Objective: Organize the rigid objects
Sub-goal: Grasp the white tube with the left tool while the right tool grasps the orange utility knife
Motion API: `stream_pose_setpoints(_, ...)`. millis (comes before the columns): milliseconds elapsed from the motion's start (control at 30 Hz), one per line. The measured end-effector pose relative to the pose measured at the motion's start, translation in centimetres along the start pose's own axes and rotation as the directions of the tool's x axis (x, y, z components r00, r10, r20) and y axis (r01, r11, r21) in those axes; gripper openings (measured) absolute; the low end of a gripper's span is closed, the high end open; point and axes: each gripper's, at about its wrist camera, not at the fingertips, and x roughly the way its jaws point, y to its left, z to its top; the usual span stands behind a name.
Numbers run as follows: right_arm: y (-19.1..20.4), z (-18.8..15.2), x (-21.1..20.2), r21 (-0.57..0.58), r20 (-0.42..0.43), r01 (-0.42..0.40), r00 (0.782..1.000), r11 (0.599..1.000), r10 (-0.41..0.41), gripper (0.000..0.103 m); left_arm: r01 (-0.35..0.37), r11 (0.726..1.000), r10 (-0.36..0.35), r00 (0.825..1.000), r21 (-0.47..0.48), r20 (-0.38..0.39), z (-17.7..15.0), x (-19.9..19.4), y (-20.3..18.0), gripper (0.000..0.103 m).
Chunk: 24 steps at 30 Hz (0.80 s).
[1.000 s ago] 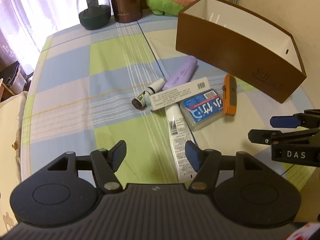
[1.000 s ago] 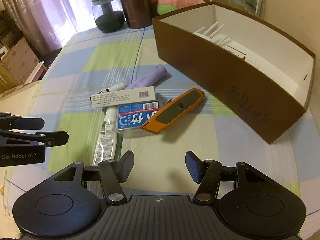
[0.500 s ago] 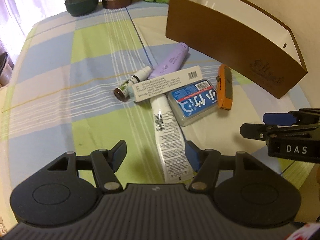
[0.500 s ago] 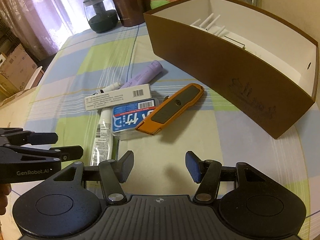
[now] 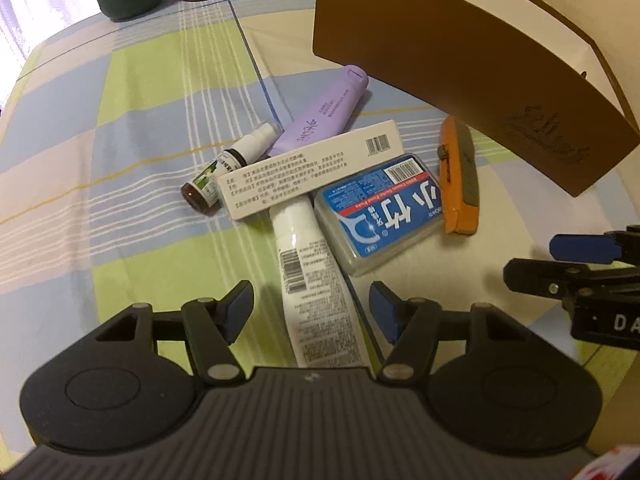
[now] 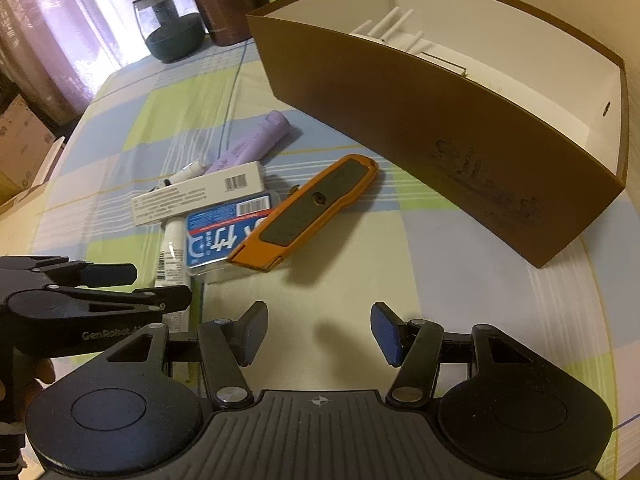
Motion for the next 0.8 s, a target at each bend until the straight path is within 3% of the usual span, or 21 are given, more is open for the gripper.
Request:
stream_pose_setpoints(67, -0.2, 0.1, 0.1, 0.008, 0.001, 0.004, 1.0, 1.0, -0.004, 0.054, -0.005, 1.0, 0.005, 1.0, 0.003, 0.0, 0.1, 0.4, 0.0, 0.06)
stream_pose_setpoints(133, -0.4, 0.3, 0.1, 0.016, 0.005, 0.006, 1.0, 1.0, -0.006, 0.054, -0.004, 1.0, 0.004, 1.0, 0.005, -0.007, 0.2, 0.9, 0.2, 0.044)
stream_pose_setpoints(200, -0.6, 0.5, 0.0, 0.028, 0.017, -0.001, 1.0, 1.0, 0.0, 0.054, 0.025, 1.0, -0.025, 1.0, -0.002, -0.006, 0.2, 1.1, 0.4, 0.037)
stream_pose_setpoints(367, -1.0, 1.4, 0.2, 0.084, 0.046, -0.058, 0.997, 0.995, 0.054, 0.054, 0.025, 1.0, -0.025, 1.0, 0.009, 0.012, -0.3, 0.9, 1.0, 0.036)
stream_pose_setpoints(800, -0.8, 3.5, 3.1, 0.179, 0.058, -0.127, 0.991, 0.976, 0.118, 0.054, -0.102, 0.99, 0.102, 0.995, -0.096, -0.004, -2.6, -1.2, 7.3, 0.036)
